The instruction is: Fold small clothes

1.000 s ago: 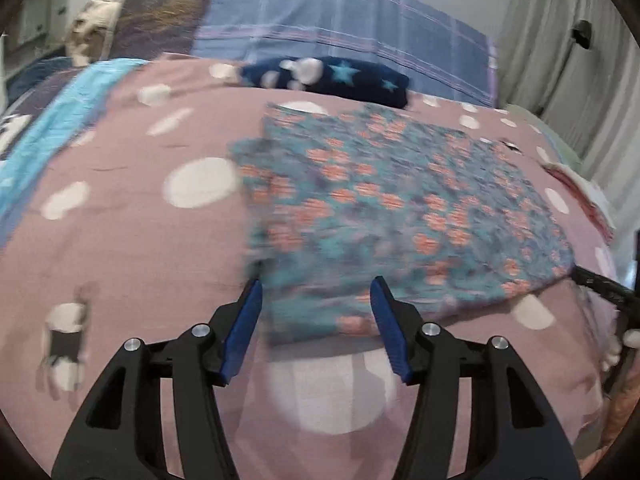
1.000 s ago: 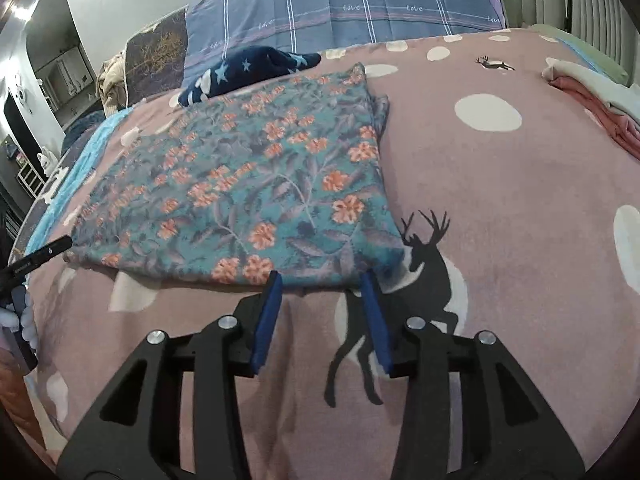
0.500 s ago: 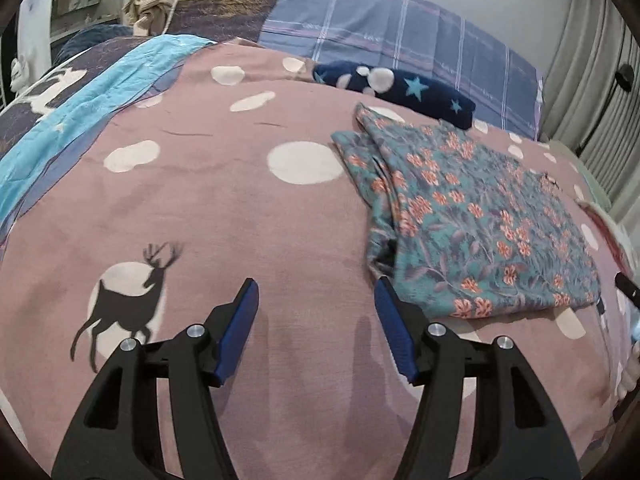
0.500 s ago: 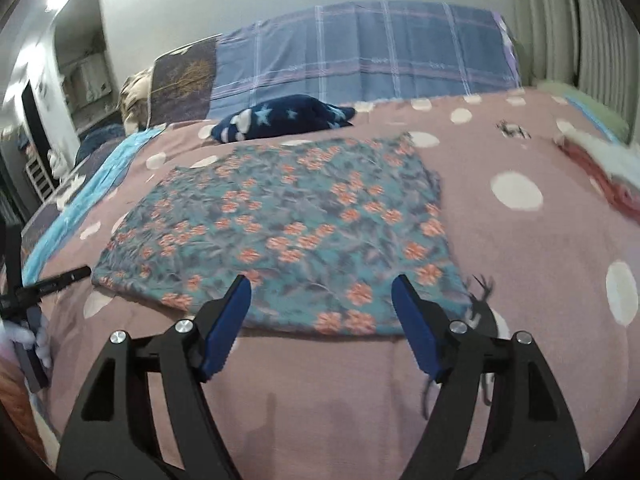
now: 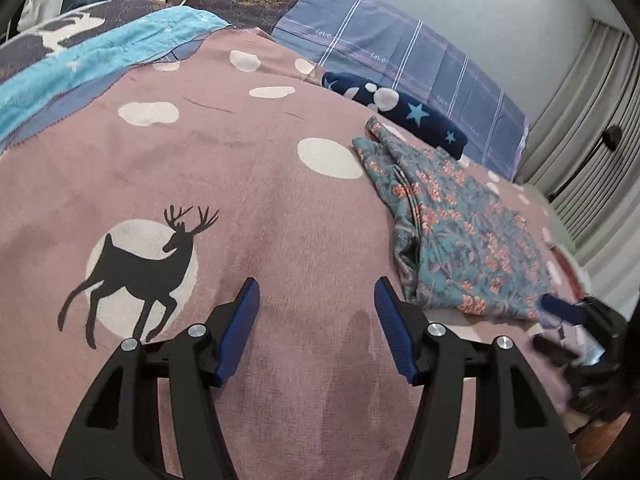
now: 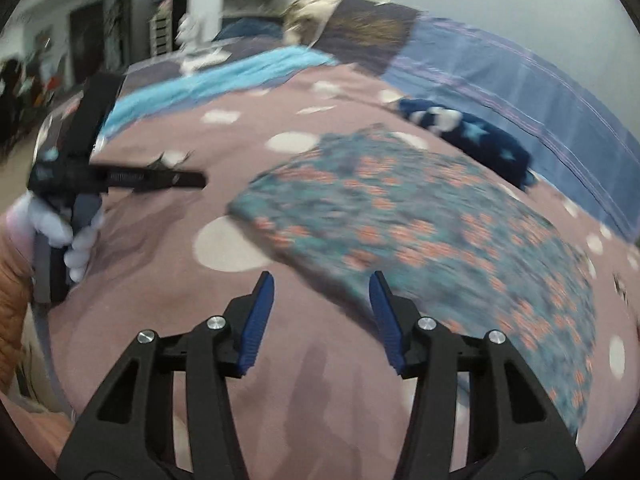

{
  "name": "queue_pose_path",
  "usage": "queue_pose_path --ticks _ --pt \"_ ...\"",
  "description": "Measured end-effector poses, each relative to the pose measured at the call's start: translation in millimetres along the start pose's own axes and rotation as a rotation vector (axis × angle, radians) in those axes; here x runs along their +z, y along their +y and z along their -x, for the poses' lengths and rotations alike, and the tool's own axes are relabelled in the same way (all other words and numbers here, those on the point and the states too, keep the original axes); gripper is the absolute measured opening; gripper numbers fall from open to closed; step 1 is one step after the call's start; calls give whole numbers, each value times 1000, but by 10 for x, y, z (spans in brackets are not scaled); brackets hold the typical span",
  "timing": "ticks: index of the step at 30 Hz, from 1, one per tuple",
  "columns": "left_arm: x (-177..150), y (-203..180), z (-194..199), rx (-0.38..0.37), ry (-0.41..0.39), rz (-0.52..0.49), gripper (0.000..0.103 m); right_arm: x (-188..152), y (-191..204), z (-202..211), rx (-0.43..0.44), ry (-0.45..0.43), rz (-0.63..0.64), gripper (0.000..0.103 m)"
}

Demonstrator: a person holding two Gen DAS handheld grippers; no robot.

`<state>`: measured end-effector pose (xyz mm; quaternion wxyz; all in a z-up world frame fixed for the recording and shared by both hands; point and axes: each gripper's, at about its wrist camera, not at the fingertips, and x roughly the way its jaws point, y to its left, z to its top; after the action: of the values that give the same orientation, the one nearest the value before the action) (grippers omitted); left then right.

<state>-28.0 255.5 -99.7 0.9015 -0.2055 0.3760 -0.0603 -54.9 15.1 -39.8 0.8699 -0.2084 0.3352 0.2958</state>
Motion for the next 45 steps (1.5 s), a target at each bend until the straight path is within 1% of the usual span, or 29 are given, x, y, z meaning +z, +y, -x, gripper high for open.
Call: queue_pose_path --ticks 3,5,7,8,12,14,15,16,18,21,23,24,27,29,33,36,39,45 --pt "-21 34 -5 -27 -6 18 62 144 202 -265 -8 52 56 50" --pt "-24 68 -8 -48 -9 32 62 233 302 -440 -46 89 94 51" --pt "-29 101 -6 -69 -11 48 62 299 372 -653 -91 144 131 53" --pt "-32 113 -7 -80 -12 55 62 318 383 -729 -100 155 134 53" --pt "-31 165 -6 -109 -10 75 62 464 464 -886 -138 137 131 53" --pt "-26 164 1 -110 -9 77 62 525 512 -951 -161 114 135 53" --pt "-14 141 16 -104 -9 69 62 539 531 -966 -170 104 136 51" --pt "2 123 33 -106 -11 61 62 542 543 -967 -170 97 134 45" --pt "95 46 75 -144 -19 28 62 536 522 -937 -142 91 121 38" --pt "398 -91 55 -193 -25 -30 62 515 451 -912 -111 98 80 37" --pt "613 -173 -70 -227 -6 -63 62 510 434 -916 -100 102 61 37" --pt "743 -207 -205 -256 23 -71 62 510 423 -920 -96 104 52 37" --pt "990 -262 -584 -313 98 -61 62 503 424 -927 -97 103 42 37" --pt "1079 -298 -819 -333 149 -51 62 497 428 -929 -100 102 40 38" --pt "1102 -374 -1115 -367 215 -39 62 488 408 -939 -91 104 28 40" --pt "1034 -412 -1241 -396 254 -39 62 477 391 -950 -78 107 12 40" --pt "1010 -428 -1280 -409 247 -50 62 474 379 -963 -71 108 4 41" --pt "1041 -355 -1338 -464 255 -11 62 465 365 -976 -64 107 -9 42"
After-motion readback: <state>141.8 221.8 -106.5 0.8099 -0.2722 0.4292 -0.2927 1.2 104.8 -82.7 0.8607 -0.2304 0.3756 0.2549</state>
